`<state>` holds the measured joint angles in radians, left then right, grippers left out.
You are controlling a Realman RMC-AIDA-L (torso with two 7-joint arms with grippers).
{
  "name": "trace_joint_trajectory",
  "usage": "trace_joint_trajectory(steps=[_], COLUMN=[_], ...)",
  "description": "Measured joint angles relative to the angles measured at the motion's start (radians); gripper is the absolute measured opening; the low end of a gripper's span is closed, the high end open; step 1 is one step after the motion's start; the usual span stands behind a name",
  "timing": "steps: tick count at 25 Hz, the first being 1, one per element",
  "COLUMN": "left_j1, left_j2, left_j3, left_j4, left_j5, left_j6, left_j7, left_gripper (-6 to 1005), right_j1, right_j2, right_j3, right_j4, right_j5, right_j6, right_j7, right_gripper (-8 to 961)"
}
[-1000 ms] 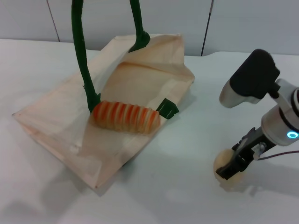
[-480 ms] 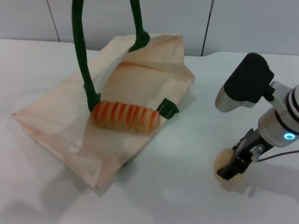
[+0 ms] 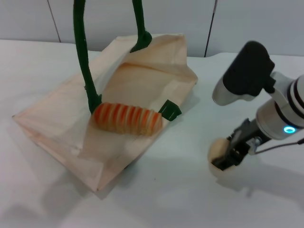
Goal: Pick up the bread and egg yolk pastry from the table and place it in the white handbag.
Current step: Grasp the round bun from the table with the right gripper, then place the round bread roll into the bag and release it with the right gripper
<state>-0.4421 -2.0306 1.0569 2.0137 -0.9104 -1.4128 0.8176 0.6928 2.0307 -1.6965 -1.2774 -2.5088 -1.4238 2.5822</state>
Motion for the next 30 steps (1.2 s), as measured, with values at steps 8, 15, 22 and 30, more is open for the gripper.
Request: trace_joint_trajectory(steps=[8,15,22,30], left_j1=[-0.010,-0.025,-0.027,-0.027], left_j2=[0.001,0.002,0.002,0.001], left_j3=[0.004,0.079,0.123,0.128], left_j4=[0.000,-0.005,-0.006,-0.002], left_j5=[-0.016,-0.027,-0.035,-0.072], left_j6=[0.001,0.032,0.053,0.044], left_j7=[0.001,0.001,0.003,0.005], left_gripper=[148,150,152,155], right_j1=[0.018,0.042,0.072,0.071], right_j2=[0.000,0.000,-0.001,-0.003], right_j3=[-0.044,-0.074,-0.077,-0.068], right_j4=[-0.059,-0.025,0.042,0.038], right_j5=[0.073,0.097,0.097,0.098], right_j6=[0.114,0.231,0.284,0.356], right_j7=[-0.001,-0.012,-0.014,-0.021], right_gripper=[639,612,608,603])
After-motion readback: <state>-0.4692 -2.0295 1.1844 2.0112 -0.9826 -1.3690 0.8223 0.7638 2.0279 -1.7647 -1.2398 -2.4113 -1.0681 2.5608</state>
